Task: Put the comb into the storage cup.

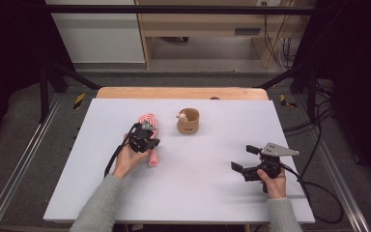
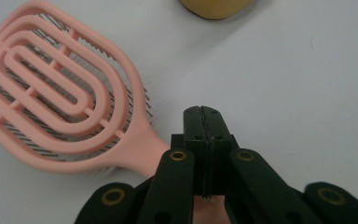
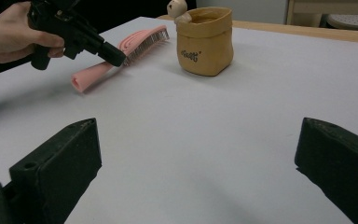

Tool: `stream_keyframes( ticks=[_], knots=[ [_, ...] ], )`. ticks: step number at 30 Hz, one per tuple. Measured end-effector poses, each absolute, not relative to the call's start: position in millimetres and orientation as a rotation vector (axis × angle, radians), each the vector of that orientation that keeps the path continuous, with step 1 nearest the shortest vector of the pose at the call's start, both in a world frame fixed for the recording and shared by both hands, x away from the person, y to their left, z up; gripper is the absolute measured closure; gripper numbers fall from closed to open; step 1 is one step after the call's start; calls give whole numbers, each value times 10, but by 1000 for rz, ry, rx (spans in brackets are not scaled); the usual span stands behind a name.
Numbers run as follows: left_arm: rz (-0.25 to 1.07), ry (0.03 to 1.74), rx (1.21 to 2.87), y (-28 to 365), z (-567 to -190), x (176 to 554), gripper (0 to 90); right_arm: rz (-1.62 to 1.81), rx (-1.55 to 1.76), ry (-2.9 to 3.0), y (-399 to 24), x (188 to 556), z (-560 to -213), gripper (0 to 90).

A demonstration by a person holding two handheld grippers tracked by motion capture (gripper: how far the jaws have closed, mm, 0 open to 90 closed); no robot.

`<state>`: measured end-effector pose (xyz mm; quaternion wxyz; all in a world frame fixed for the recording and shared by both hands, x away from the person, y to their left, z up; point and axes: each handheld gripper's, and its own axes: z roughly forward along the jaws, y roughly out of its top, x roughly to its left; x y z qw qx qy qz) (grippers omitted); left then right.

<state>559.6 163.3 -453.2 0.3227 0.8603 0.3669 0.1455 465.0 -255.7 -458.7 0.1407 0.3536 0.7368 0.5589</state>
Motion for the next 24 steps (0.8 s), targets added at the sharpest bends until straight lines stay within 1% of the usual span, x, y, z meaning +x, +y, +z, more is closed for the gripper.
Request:
stream_keyframes(
  ticks=[24],
  knots=[
    [375, 952, 2290, 1782, -4561, 5427, 898, 1606, 1024, 2133, -2548, 4654, -4595, 8]
  ],
)
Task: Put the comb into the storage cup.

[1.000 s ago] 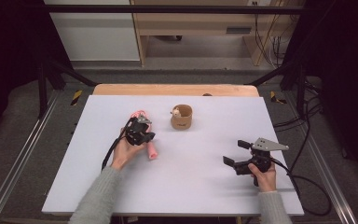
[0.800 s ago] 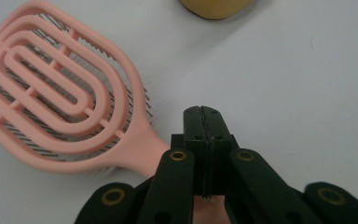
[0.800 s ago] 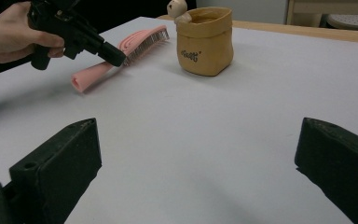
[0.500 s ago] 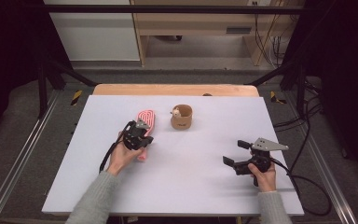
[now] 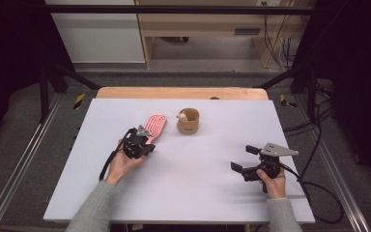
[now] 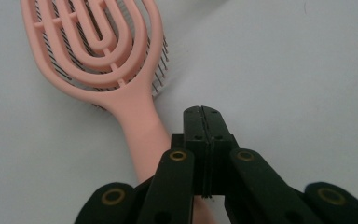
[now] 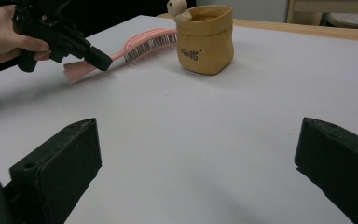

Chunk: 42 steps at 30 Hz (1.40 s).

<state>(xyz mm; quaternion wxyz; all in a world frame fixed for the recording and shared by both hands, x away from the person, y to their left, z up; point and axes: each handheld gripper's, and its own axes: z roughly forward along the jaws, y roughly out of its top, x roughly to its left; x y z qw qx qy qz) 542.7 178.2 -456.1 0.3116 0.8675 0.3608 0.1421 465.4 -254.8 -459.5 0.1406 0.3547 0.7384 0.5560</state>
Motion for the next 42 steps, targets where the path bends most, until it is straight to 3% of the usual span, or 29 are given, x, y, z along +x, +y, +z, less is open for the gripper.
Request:
stream_keyframes(
  ticks=[12, 21, 23, 24, 25, 26, 27, 30, 31, 33, 42],
  knots=[
    [367, 955, 2276, 1838, -4570, 5385, 894, 1602, 1023, 2136, -2546, 4656, -4599, 8],
    [387, 951, 2192, 1863, -4402, 5282, 800, 1605, 1024, 2134, -2546, 4653, -4596, 8],
    [392, 965, 2166, 1882, -4367, 5267, 749, 1606, 1024, 2133, -2548, 4653, -4595, 8],
    [401, 969, 2152, 1892, -4350, 5261, 669, 1607, 1023, 2133, -2548, 4652, -4594, 8],
    [405, 972, 2150, 1899, -4338, 5257, 669, 1607, 1023, 2133, -2548, 4652, -4594, 8],
    [412, 980, 2138, 1903, -4328, 5254, 556, 1608, 1023, 2132, -2547, 4651, -4594, 8],
    [416, 991, 2121, 1903, -4321, 5250, 556, 1608, 1023, 2132, -2547, 4651, -4594, 8],
    [433, 1009, 2098, 1909, -4299, 5249, 355, 1607, 1018, 2134, -2546, 4651, -4593, 7],
    [441, 1020, 2091, 1911, -4290, 5246, 355, 1607, 1018, 2134, -2546, 4651, -4593, 7],
    [468, 1032, 2075, 1923, -4267, 5242, 240, 1607, 1018, 2135, -2547, 4652, -4593, 7],
    [503, 1068, 2013, 1979, -4149, 5229, 10, 1608, 1019, 2136, -2545, 4652, -4594, 5]
  ],
)
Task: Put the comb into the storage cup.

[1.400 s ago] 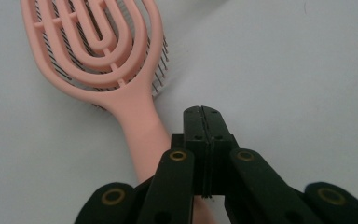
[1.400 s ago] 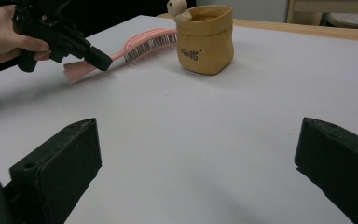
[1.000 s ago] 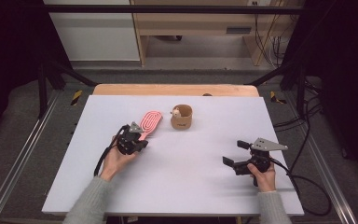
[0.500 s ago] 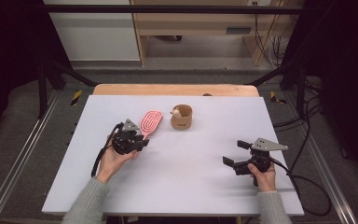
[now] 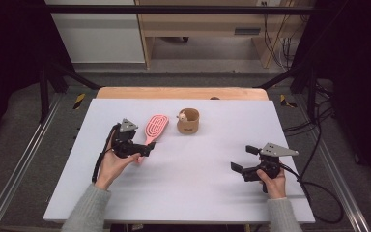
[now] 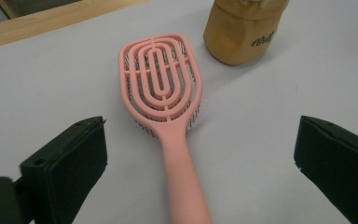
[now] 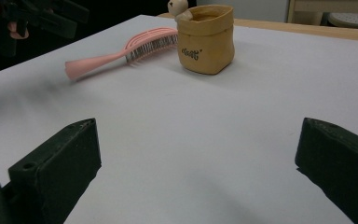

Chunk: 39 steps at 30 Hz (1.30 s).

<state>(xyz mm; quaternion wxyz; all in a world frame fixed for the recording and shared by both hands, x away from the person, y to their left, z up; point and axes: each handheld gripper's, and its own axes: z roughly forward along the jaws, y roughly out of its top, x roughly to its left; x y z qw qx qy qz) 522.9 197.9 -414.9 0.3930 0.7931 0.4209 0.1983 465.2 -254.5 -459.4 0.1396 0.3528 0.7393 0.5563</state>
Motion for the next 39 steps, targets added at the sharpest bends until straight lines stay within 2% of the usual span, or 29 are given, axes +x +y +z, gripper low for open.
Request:
stream_keyframes(
  ticks=[19, 39],
  knots=[
    [509, 1105, 2041, 1959, -4062, 5402, 0, 1604, 1016, 2141, -2544, 4653, -4595, 5],
    [477, 1179, 2110, 1922, -4286, 5618, 0, 1603, 1016, 2141, -2543, 4654, -4596, 5]
  ],
)
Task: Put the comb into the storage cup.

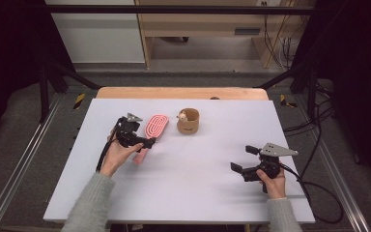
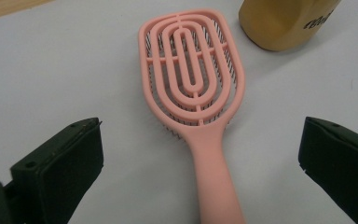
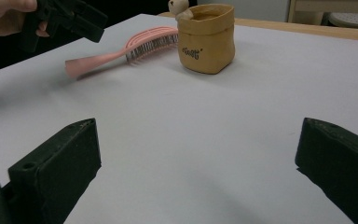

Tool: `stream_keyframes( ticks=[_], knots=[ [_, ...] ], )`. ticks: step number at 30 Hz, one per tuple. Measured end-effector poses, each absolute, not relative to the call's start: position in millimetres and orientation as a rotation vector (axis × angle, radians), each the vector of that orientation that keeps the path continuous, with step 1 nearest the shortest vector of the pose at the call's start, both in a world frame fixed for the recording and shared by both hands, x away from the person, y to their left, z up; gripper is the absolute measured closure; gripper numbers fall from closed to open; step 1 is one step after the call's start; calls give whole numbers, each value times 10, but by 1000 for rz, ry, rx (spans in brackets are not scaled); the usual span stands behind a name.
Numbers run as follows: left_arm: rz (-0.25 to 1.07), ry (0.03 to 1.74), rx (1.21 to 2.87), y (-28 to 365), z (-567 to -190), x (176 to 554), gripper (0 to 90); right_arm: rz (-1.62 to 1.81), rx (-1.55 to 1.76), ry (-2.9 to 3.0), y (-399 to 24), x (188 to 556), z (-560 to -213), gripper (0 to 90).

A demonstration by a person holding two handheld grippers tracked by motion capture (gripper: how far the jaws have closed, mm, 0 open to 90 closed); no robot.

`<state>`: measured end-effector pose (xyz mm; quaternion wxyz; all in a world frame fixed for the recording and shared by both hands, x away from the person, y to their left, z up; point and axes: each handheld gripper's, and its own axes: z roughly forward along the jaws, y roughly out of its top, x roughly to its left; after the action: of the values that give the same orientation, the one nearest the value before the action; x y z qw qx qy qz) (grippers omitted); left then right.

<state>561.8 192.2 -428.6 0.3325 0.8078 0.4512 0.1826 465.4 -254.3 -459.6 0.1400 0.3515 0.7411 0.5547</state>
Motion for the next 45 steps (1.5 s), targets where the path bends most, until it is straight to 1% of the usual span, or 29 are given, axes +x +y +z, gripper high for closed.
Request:
stream_keyframes(
  ticks=[10, 18, 19, 20, 24, 26, 27, 29, 30, 32, 34, 35, 36, 41, 42, 43, 44, 45],
  knots=[
    [479, 1211, 2151, 1879, -4395, 5670, 2, 1603, 1016, 2142, -2542, 4653, -4597, 5],
    [446, 1243, 2161, 1880, -4504, 5694, 30, 1600, 1015, 2143, -2542, 4656, -4599, 5],
    [442, 1249, 2161, 1878, -4513, 5692, 62, 1602, 1015, 2143, -2540, 4657, -4601, 5],
    [441, 1242, 2162, 1880, -4520, 5693, 62, 1602, 1015, 2143, -2540, 4657, -4601, 5],
    [426, 1248, 2164, 1867, -4551, 5697, 141, 1600, 1016, 2142, -2538, 4658, -4602, 5],
    [424, 1251, 2165, 1865, -4554, 5700, 157, 1602, 1014, 2143, -2539, 4657, -4601, 5],
    [426, 1253, 2166, 1862, -4556, 5702, 189, 1603, 1016, 2142, -2540, 4656, -4599, 5],
    [424, 1253, 2168, 1853, -4562, 5704, 204, 1602, 1015, 2142, -2541, 4657, -4600, 5],
    [423, 1253, 2167, 1845, -4567, 5703, 241, 1602, 1015, 2143, -2539, 4657, -4602, 5],
    [422, 1258, 2167, 1834, -4575, 5706, 256, 1600, 1016, 2143, -2538, 4658, -4602, 5],
    [418, 1257, 2168, 1830, -4578, 5710, 304, 1602, 1015, 2143, -2540, 4657, -4601, 5],
    [419, 1259, 2166, 1827, -4582, 5710, 346, 1601, 1015, 2142, -2542, 4656, -4599, 5],
    [418, 1259, 2166, 1822, -4585, 5710, 346, 1601, 1015, 2142, -2542, 4656, -4599, 5],
    [417, 1260, 2170, 1812, -4592, 5710, 456, 1602, 1015, 2143, -2540, 4657, -4601, 5],
    [418, 1259, 2171, 1811, -4594, 5712, 456, 1602, 1015, 2143, -2540, 4657, -4601, 5],
    [417, 1263, 2171, 1806, -4599, 5711, 484, 1603, 1016, 2142, -2541, 4656, -4599, 5],
    [418, 1263, 2175, 1805, -4601, 5712, 484, 1603, 1016, 2142, -2541, 4656, -4599, 5],
    [419, 1267, 2173, 1800, -4605, 5711, 513, 1604, 1016, 2141, -2542, 4655, -4597, 5]
  ],
)
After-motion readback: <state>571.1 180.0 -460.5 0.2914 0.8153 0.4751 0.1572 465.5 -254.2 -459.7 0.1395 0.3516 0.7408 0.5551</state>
